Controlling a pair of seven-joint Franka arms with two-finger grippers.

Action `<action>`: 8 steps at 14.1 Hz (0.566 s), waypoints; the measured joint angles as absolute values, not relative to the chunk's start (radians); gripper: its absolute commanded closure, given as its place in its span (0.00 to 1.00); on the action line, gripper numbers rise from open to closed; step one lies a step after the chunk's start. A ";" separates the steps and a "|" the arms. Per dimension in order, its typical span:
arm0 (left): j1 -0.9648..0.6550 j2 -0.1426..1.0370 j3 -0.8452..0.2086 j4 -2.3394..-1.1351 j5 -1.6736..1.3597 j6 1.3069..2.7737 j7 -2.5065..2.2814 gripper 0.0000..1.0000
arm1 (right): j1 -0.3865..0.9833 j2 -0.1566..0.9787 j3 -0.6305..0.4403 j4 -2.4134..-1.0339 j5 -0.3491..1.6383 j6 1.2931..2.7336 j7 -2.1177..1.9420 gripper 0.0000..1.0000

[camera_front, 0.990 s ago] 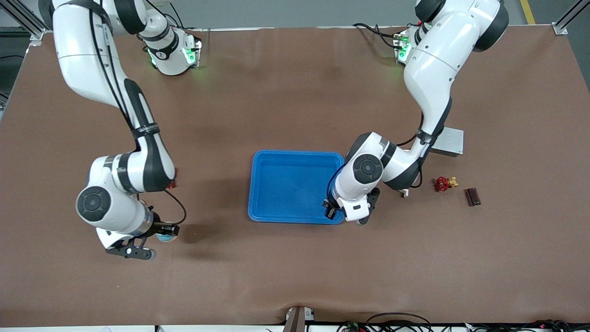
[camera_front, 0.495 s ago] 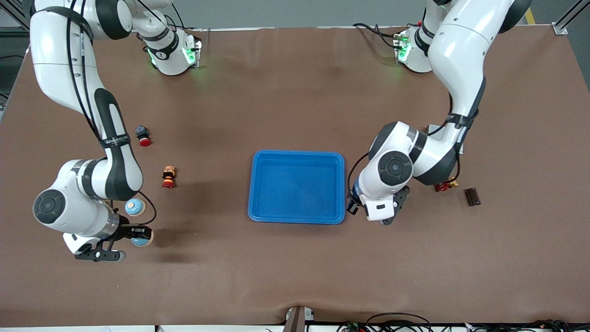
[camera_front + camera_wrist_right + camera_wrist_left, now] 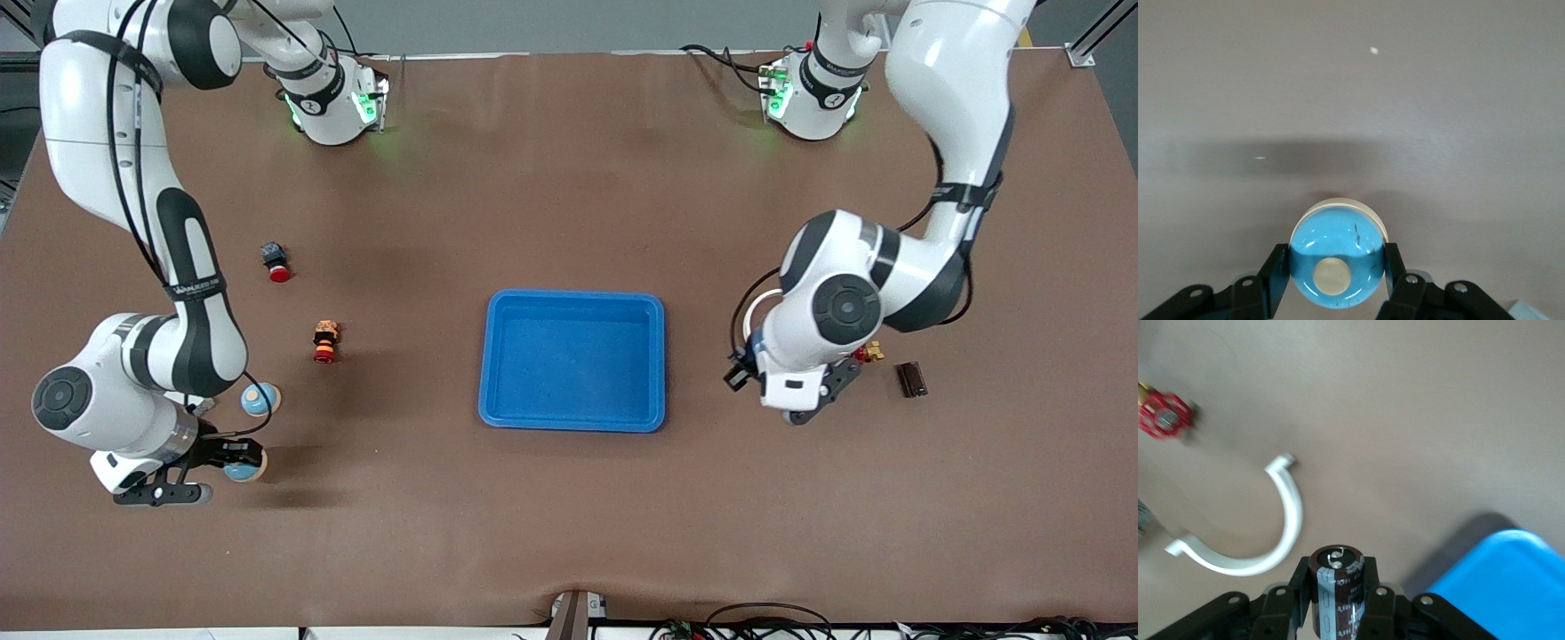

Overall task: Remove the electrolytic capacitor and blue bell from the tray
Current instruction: 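Lower the bell beside the first bell while the left gripper lowers the capacitor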

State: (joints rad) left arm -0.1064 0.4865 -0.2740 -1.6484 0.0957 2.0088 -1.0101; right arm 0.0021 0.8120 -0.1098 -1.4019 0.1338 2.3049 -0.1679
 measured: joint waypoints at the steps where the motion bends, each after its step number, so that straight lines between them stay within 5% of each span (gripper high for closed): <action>1: -0.072 0.461 -0.275 -1.688 0.096 2.010 -0.940 1.00 | -0.009 0.821 -0.110 -1.402 0.135 2.306 -0.172 1.00; 8: 0.098 0.408 -0.274 -1.803 0.140 2.032 -0.615 0.97 | -0.035 0.855 -0.109 -1.403 0.175 2.313 -0.200 1.00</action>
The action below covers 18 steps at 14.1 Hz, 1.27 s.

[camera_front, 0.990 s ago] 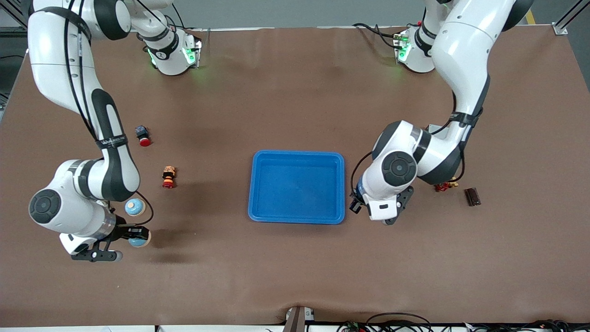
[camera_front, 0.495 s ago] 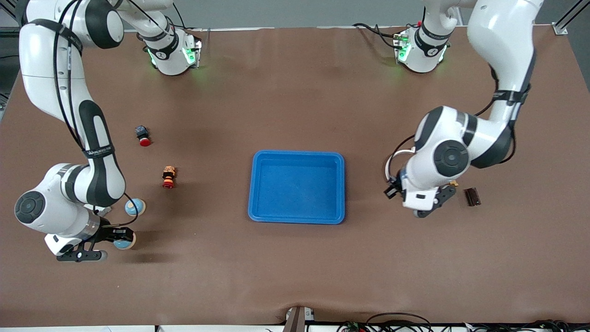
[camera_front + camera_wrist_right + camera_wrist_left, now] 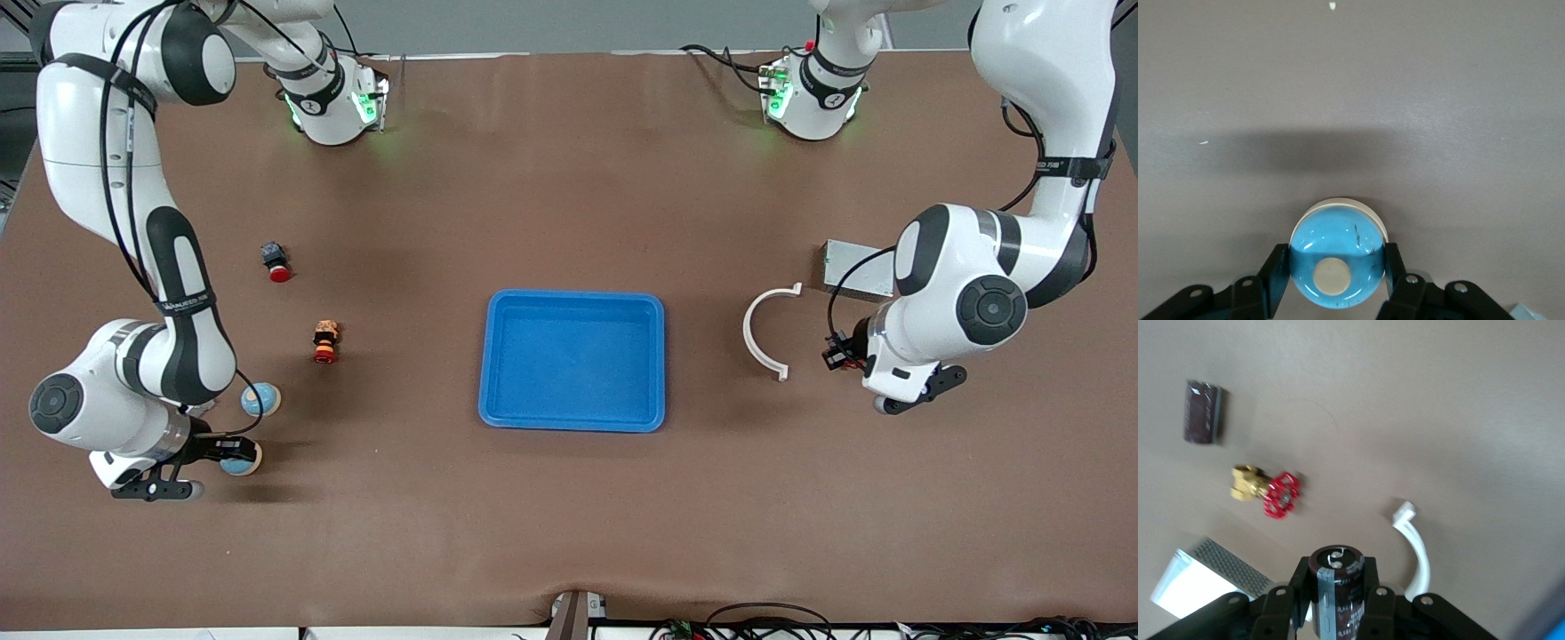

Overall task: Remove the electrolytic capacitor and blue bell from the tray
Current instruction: 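Lower the bell beside the first bell while the left gripper lowers the capacitor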

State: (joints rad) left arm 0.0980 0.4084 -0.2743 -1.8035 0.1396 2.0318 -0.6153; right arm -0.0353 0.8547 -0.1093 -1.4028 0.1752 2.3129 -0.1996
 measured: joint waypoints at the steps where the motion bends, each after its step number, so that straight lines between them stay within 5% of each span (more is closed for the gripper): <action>1: 0.099 0.417 -0.274 -1.812 0.163 2.052 -0.614 0.97 | -0.039 0.857 -0.109 -1.403 0.175 2.313 -0.202 1.00; 18: 0.100 0.617 -0.275 -1.819 0.292 2.195 -0.612 0.96 | -0.042 0.864 -0.102 -1.402 0.191 2.327 -0.204 1.00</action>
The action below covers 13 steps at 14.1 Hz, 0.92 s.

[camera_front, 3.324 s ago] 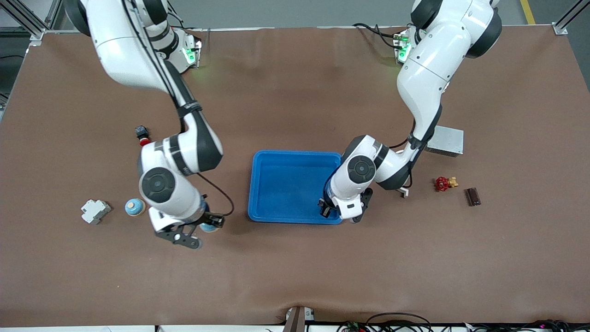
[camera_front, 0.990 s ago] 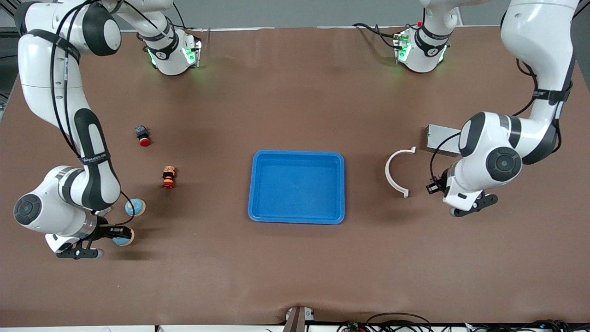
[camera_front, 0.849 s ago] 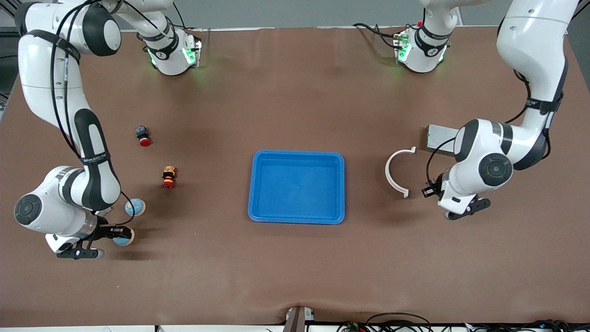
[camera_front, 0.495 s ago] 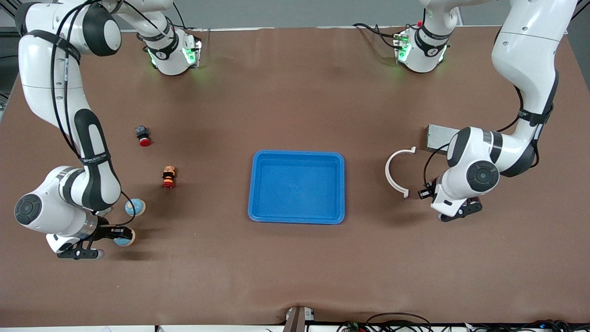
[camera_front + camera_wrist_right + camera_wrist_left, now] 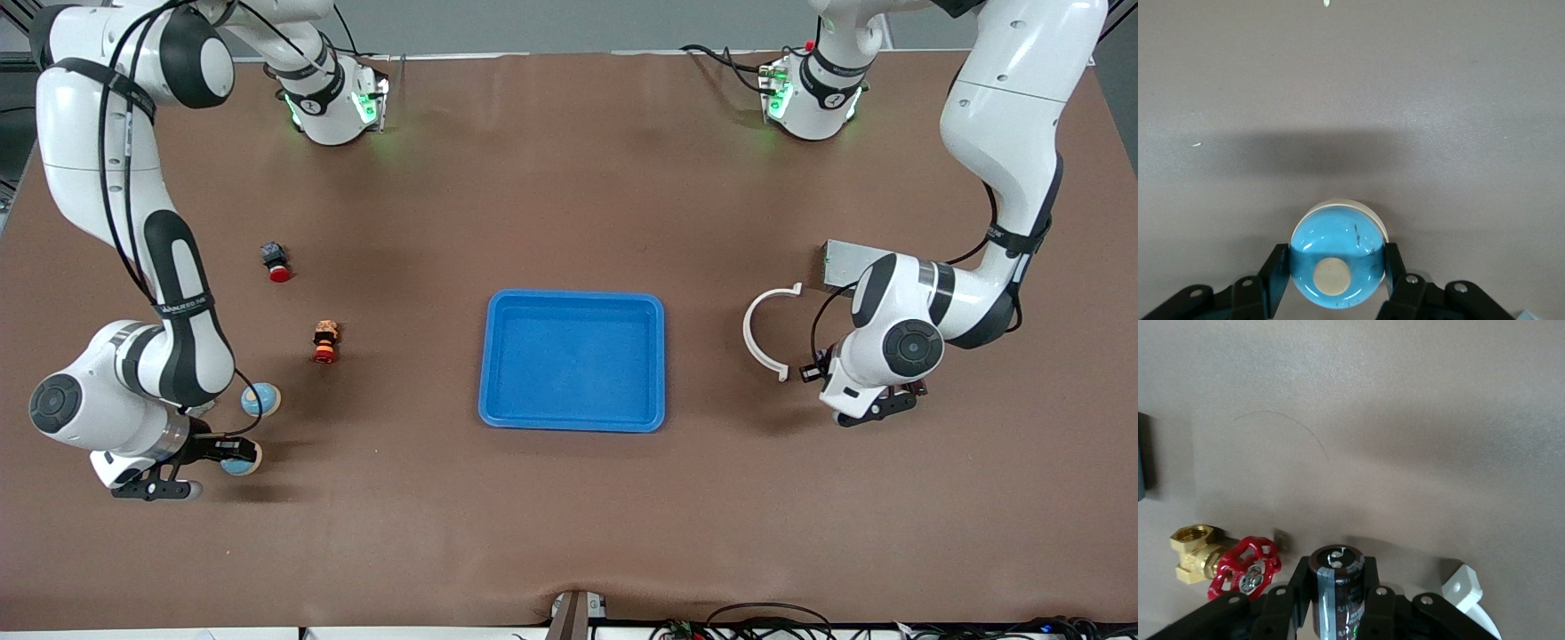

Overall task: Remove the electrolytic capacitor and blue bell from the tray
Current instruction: 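Lower the bell beside the first bell while the left gripper lowers the capacitor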

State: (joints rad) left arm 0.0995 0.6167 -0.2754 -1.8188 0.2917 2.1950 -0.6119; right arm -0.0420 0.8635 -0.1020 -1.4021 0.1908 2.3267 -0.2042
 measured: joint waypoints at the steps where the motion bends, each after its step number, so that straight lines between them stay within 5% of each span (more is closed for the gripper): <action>1: 0.099 0.622 -0.276 -1.817 0.292 2.195 -0.612 0.95 | -0.042 0.864 -0.102 -1.402 0.191 2.328 -0.204 1.00; 6: 0.093 0.646 -0.278 -1.806 0.292 2.198 -0.612 0.94 | -0.040 0.865 -0.098 -1.402 0.195 2.339 -0.204 1.00; 7: 0.092 0.649 -0.279 -1.803 0.292 2.198 -0.612 0.93 | -0.040 0.865 -0.098 -1.402 0.195 2.340 -0.204 0.44; 8: 0.092 0.653 -0.279 -1.800 0.292 2.199 -0.612 0.89 | -0.040 0.865 -0.098 -1.402 0.195 2.340 -0.204 0.00; 10: 0.092 0.654 -0.280 -1.798 0.292 2.199 -0.612 0.79 | -0.040 0.867 -0.096 -1.402 0.196 2.345 -0.204 0.00; 13: 0.092 0.655 -0.280 -1.796 0.292 2.199 -0.612 0.51 | -0.038 0.883 -0.093 -1.402 0.197 2.362 -0.204 0.00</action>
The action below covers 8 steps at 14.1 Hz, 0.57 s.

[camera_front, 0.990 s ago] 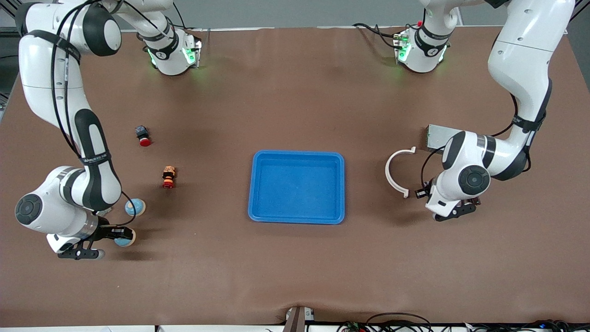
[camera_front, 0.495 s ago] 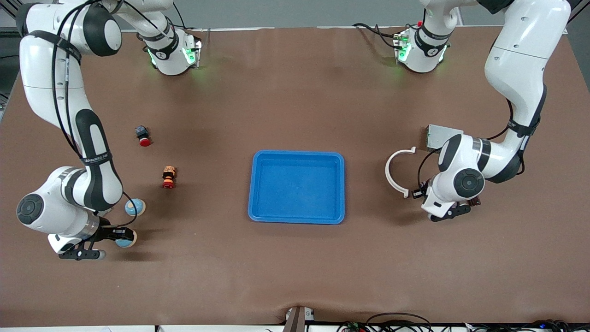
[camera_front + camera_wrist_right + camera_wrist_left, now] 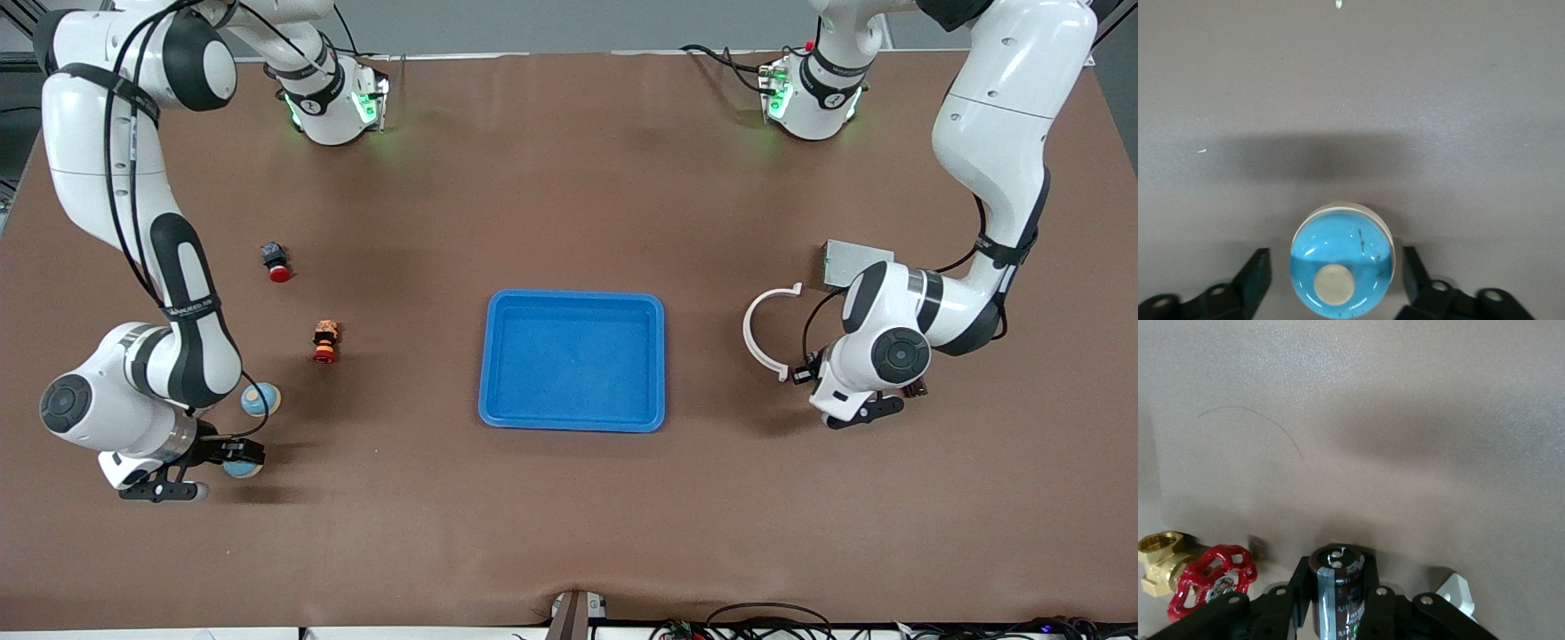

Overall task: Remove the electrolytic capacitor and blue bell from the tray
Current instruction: 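Lower the bell beside the first bell while the left gripper lowers the capacitor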

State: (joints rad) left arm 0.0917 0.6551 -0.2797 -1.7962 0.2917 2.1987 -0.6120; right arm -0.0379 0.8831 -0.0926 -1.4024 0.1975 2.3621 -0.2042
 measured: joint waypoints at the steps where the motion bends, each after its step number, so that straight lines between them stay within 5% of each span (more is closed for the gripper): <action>1: 0.092 0.656 -0.280 -1.795 0.292 2.199 -0.612 0.32 | -0.037 0.885 -0.092 -1.402 0.197 2.365 -0.205 0.00; 2: 0.092 0.656 -0.280 -1.794 0.292 2.199 -0.612 0.11 | -0.037 0.886 -0.092 -1.402 0.197 2.366 -0.206 0.00; 3: 0.093 0.656 -0.280 -1.792 0.292 2.199 -0.613 0.00 | -0.037 0.886 -0.092 -1.399 0.197 2.366 -0.207 0.00; 8: 0.096 0.656 -0.279 -1.787 0.292 2.199 -0.621 0.00 | -0.023 0.874 -0.092 -1.372 0.190 2.363 -0.222 0.00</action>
State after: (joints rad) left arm 0.0962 0.6557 -0.2794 -1.7868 0.2917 2.1986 -0.6214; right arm -0.0231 0.8738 -0.0916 -1.3718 0.1898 2.3633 -0.2219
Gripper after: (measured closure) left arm 0.084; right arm 0.000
